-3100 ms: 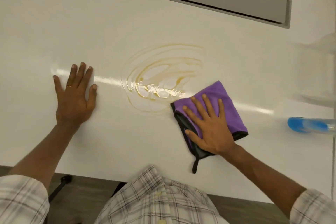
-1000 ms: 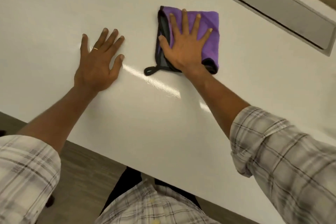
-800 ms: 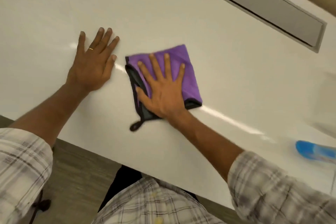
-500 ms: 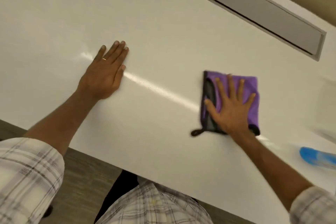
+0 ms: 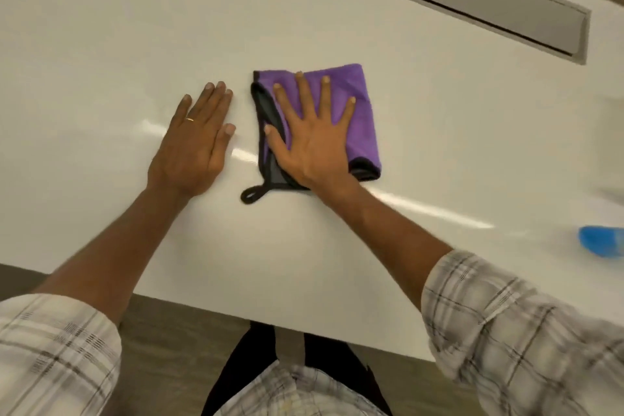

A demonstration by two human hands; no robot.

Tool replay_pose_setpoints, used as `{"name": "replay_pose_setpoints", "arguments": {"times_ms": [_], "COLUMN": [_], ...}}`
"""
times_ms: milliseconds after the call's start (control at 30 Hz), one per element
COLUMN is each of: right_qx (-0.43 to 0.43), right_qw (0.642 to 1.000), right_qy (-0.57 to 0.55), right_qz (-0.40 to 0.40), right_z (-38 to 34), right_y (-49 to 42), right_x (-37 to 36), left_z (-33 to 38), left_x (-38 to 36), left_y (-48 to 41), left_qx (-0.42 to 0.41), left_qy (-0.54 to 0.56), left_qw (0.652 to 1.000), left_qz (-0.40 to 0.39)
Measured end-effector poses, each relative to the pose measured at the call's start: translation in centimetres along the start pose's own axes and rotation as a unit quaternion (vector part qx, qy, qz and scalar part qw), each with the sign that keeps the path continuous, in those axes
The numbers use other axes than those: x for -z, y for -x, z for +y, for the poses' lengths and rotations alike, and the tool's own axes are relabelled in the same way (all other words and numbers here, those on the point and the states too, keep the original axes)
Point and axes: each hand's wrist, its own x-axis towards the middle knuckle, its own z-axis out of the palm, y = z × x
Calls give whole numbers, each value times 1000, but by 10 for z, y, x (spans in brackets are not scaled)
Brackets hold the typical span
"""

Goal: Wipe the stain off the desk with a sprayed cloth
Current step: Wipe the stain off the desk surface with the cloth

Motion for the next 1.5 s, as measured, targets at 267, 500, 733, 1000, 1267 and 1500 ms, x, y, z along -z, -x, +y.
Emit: {"name": "replay_pose_setpoints", "arguments": {"times_ms": [267,500,733,1000,1267,1500], "right_qx": [-90,-285,-334,-124,127,125], "right_qw": [995,958,942,992,991,992], "right_qy": [31,5,-17,15,-50,2], "right_qz": [7,-27,11,9,-8,-14], "right_z": [45,203,293,197,47,-2], "right_y": [196,173,22,10,136,-1], "right_x": [-17,16,35,26,-10,-3], "left_z": [-2,-7,-15,-16,-20,-28], "left_x": [-2,-9,-19,-20,-20,-22], "left_y": [1,-2,-2,-3,-1,1], "left_qx": [-12,-15,-17,-14,-5,7], "left_qy": [8,-12,-7,-11,-5,28], "left_qw": [1000,1000,999,1000,1000,1000], "left_qz": [7,21,28,26,-2,-9]}}
